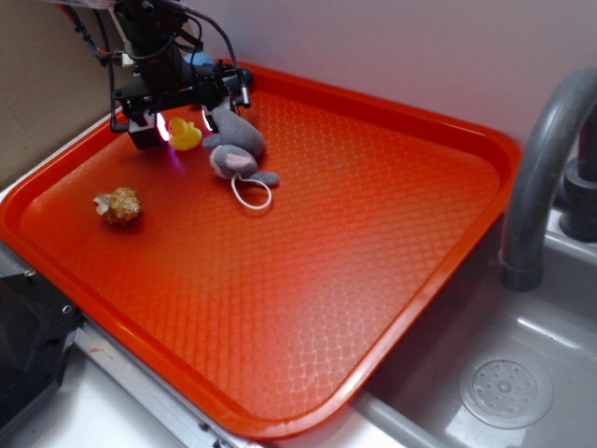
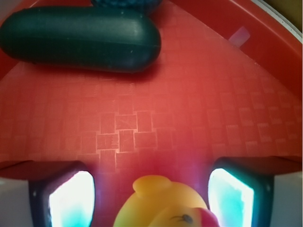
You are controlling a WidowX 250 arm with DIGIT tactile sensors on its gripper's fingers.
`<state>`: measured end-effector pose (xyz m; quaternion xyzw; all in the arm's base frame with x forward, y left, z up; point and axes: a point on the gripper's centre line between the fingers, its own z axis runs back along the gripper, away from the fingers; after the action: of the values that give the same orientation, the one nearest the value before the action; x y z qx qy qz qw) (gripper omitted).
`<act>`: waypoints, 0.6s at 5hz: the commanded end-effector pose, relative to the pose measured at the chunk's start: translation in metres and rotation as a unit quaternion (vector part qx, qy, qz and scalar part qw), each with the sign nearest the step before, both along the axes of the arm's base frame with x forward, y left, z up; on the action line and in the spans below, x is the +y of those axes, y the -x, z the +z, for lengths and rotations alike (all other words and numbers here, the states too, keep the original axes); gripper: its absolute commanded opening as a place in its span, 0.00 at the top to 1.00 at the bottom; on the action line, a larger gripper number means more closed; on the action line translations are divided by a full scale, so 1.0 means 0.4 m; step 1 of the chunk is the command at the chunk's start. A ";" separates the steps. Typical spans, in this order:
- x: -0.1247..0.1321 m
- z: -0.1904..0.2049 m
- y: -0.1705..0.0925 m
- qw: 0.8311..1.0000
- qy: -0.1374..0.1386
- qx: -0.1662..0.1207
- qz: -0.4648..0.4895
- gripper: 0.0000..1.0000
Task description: Grab the yellow duck.
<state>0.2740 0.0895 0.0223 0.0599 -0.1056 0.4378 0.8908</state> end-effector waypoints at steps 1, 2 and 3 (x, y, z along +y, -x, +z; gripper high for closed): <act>0.020 0.063 0.013 1.000 0.006 -0.025 -0.011 1.00; 0.032 0.125 0.023 0.997 0.048 0.000 -0.065 1.00; 0.002 0.219 0.037 0.989 0.079 0.030 -0.122 1.00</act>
<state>0.2521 0.0799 0.0882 -0.0104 -0.0121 0.3362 0.9417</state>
